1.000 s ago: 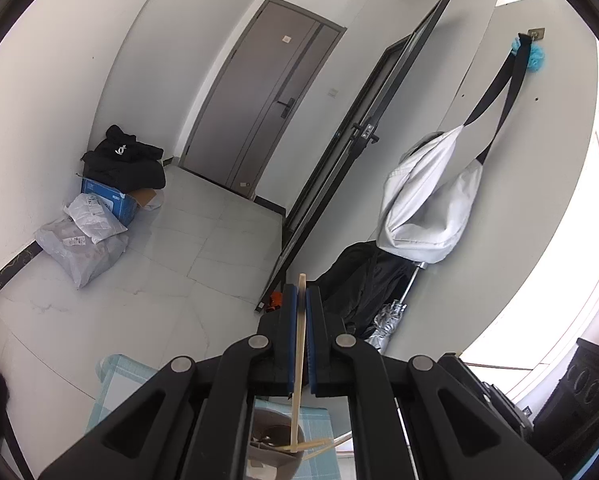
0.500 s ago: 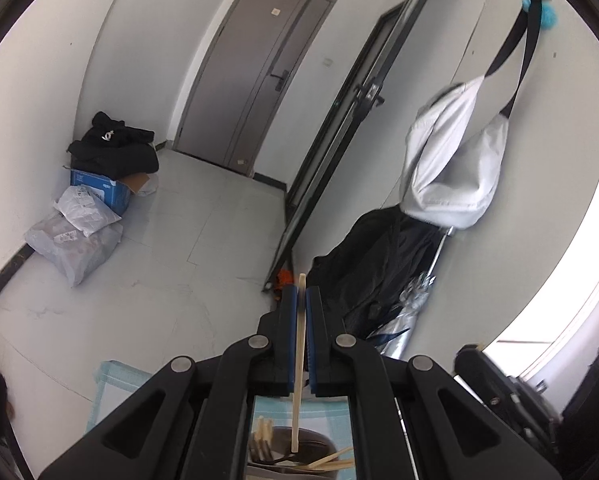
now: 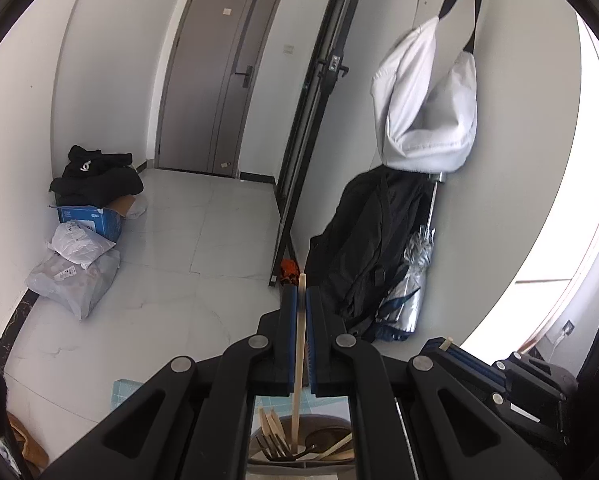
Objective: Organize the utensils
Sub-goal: 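Open the left gripper dropping its chopstick into the holder while the right releases its chopstick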
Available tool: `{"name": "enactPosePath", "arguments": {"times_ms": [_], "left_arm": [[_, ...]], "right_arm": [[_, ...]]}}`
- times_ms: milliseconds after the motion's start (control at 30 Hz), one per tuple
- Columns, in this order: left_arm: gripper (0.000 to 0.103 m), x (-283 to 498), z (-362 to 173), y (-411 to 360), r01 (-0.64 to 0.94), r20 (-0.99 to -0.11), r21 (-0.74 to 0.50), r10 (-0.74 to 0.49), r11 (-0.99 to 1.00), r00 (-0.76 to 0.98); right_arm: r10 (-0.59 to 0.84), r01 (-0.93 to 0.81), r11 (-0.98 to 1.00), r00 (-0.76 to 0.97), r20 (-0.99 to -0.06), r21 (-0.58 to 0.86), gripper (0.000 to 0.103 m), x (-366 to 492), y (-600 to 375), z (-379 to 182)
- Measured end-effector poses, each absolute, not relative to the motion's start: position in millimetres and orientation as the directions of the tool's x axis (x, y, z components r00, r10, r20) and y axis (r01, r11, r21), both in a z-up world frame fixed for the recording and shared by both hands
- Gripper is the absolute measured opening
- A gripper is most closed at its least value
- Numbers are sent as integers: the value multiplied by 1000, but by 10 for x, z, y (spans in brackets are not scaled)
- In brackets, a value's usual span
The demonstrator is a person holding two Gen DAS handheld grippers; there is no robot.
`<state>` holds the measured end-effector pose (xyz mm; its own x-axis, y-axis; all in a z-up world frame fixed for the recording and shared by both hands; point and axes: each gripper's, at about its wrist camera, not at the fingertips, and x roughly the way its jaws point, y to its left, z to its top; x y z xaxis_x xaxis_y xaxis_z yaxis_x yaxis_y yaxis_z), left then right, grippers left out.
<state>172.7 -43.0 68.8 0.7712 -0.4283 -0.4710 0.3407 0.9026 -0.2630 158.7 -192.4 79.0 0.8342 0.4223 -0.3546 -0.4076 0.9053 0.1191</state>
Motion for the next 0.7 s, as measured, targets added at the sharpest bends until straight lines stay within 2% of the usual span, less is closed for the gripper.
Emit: {"name": "enactPosePath", "arguments": {"times_ms": [200, 433, 700], "left_arm": [[1, 1773, 598, -370, 315, -507, -320, -442, 894, 740], [1, 1746, 513, -410, 323, -528, -327, -455, 888, 717], [1, 1817, 331, -338, 306, -577, -409, -503, 860, 644]], "right_arm": [[438, -417, 898, 809, -393, 142, 4, 1576, -1924, 651], [437, -407, 899, 793, -426, 164, 5, 1576, -1920, 495], [441, -415, 895, 758, -481, 165, 4, 1606, -1855, 291]]}}
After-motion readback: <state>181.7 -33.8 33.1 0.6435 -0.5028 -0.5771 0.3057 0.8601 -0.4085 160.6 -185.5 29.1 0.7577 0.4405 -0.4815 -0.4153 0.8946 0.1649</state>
